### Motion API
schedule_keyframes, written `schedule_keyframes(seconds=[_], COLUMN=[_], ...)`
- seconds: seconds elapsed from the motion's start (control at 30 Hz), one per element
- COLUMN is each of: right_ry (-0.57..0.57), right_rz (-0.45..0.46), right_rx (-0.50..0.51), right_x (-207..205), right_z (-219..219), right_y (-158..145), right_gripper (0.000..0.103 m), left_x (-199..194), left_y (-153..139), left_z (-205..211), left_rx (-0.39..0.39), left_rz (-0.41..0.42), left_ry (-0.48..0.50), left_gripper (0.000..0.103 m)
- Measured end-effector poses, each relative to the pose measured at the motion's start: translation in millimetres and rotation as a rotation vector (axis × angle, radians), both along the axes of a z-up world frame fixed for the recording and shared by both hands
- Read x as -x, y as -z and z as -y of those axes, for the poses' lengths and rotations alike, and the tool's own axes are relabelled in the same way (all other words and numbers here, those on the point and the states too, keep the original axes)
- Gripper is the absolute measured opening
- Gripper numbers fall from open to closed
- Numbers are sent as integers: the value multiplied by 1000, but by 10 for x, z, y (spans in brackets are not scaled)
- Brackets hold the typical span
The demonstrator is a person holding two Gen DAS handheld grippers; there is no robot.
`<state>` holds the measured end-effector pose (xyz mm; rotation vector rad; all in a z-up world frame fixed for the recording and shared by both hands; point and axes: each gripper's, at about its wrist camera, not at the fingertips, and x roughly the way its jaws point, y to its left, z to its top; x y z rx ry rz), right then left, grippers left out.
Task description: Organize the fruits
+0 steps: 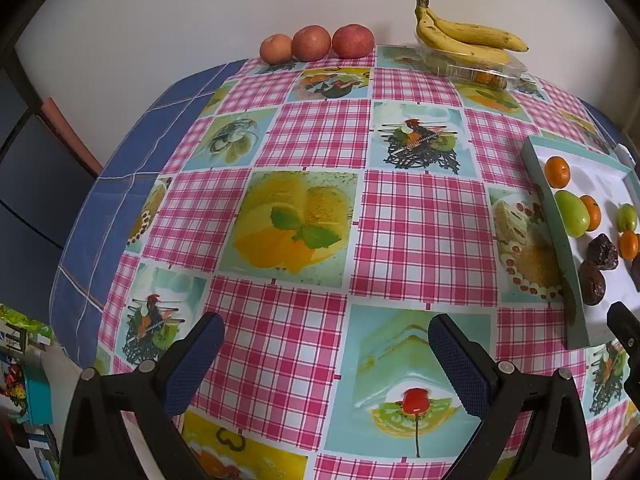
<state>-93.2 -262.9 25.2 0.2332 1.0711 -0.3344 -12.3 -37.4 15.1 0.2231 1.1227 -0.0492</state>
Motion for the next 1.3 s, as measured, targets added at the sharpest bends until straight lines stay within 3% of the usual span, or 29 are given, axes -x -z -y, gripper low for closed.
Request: schedule_keyframes(seconds=[1.3], right_ry=[-6], right_rz=[-4], right_rx=[5], right_x=[-1], right_z=[-9], right_y=[-10], right_gripper=[91], left_x=[0], left_y=[-19], left_z=[-5], left_rx=[18], left_rz=[2], left_ry=[15], left_gripper=[103])
